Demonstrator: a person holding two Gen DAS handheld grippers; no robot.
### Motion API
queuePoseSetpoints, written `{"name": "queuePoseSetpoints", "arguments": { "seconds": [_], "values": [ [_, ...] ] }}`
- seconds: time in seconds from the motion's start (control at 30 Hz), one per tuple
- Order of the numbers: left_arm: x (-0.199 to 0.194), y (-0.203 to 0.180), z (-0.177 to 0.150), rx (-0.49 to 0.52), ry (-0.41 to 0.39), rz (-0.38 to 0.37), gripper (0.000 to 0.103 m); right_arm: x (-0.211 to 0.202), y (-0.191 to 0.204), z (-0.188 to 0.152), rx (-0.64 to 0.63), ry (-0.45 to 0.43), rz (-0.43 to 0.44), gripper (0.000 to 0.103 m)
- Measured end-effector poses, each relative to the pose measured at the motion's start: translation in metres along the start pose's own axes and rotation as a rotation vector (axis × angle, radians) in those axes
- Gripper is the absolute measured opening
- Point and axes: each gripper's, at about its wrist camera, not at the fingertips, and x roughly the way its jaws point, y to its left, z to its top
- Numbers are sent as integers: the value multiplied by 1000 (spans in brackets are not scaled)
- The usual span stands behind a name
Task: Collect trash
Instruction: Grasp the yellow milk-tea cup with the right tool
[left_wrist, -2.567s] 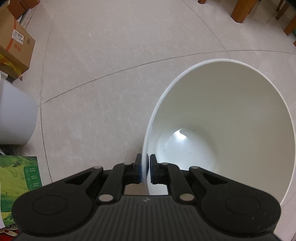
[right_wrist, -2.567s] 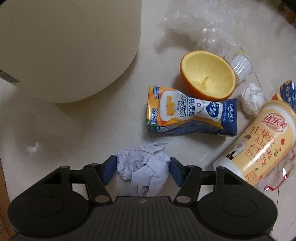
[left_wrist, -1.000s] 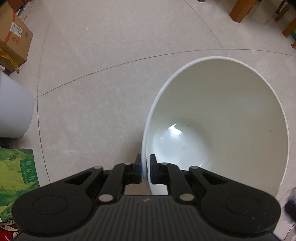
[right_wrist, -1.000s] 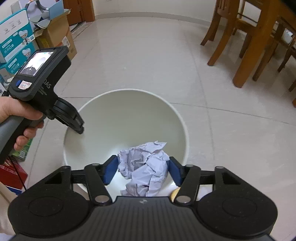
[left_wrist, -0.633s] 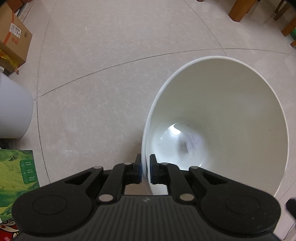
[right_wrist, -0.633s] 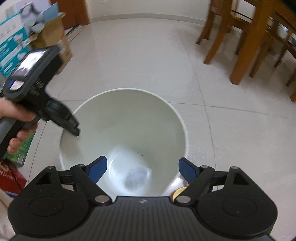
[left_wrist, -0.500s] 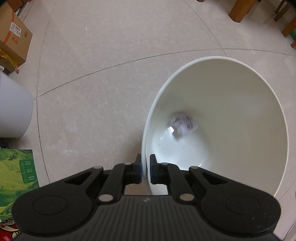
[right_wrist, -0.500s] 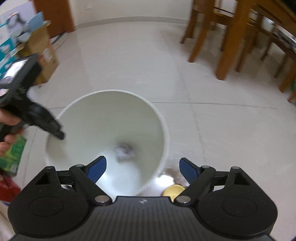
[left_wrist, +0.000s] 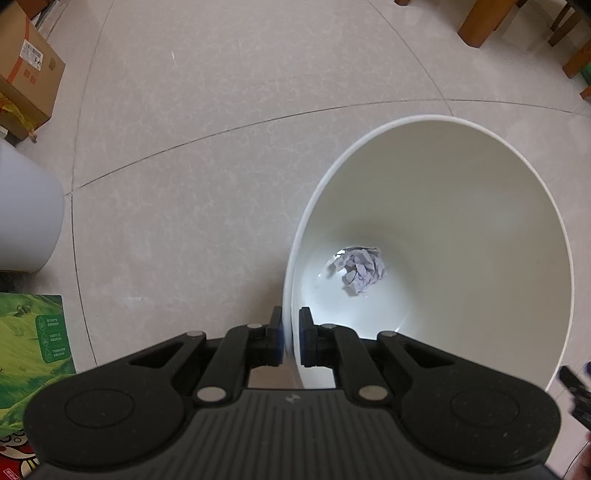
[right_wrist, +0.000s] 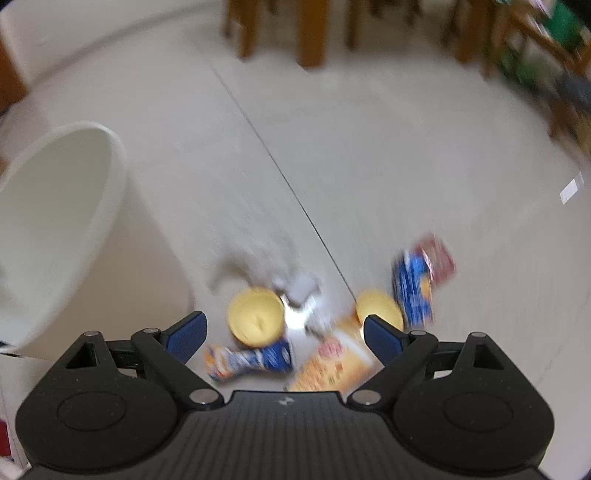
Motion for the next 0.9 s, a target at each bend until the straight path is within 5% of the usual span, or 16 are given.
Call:
{"name": "queuePoseSetpoints", "arguments": {
  "seconds": [0.3, 0.9],
  "values": [
    [0, 1, 0, 5, -2, 0, 6, 98, -53, -37, 384, 183, -8, 89],
    [-1, 2, 3, 6, -3, -4, 6, 181, -57, -34, 434, 230, -126, 88]
  ]
}}
